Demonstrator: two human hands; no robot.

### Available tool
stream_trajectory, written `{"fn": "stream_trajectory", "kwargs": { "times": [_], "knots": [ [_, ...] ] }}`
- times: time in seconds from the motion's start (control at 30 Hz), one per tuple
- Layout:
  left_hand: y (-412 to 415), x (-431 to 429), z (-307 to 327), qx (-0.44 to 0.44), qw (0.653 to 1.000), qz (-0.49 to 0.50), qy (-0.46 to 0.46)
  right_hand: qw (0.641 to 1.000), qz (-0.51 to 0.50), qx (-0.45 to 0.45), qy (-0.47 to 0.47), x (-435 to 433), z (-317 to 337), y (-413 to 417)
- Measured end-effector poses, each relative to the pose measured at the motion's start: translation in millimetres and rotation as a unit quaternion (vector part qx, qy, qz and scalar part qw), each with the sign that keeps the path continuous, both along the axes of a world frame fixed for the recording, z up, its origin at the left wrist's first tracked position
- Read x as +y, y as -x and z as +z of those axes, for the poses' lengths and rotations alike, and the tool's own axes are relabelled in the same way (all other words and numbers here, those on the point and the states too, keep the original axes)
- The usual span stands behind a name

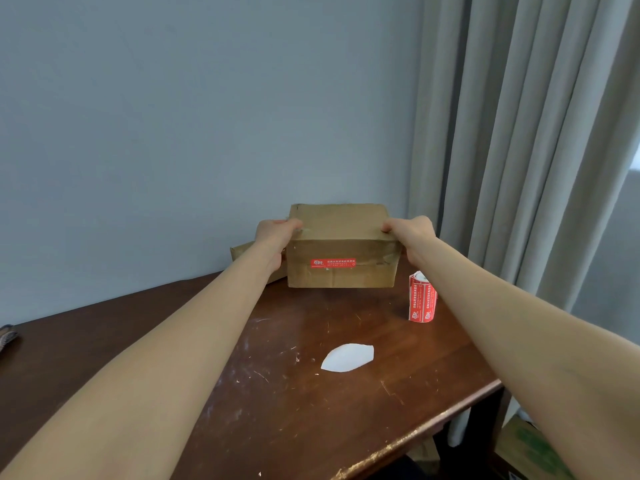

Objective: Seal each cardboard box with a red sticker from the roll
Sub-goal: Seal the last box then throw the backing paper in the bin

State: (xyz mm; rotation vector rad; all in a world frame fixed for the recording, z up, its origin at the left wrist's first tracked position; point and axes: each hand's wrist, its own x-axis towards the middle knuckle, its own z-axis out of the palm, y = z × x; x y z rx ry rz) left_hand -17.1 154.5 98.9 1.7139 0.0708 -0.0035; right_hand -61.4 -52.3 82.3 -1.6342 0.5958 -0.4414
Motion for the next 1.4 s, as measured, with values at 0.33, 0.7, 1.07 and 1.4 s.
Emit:
{"fn": "stream_trajectory", "kwargs": {
  "times": [0.33,0.7,1.07,1.4],
  "knots": [
    [-2,8,-1,-0.024,0.999,-0.014,0.034,1.000,0.028,0.004,0.012,5,-6,-4],
    [3,13,-3,0.020,0.996,0.006,0.088,0.989,0.057,-0.017,-0.134,19,-4,-8],
    [-9,6,-15,0.033,0.993,0.039,0.103,0.992,0.011,-0.004,-0.126,13,-21,-32],
    [-39,-2,-35,0.017,0.998,0.056,0.016,0.996,0.013,0.018,-0.090,19,-43,-62]
  ]
}}
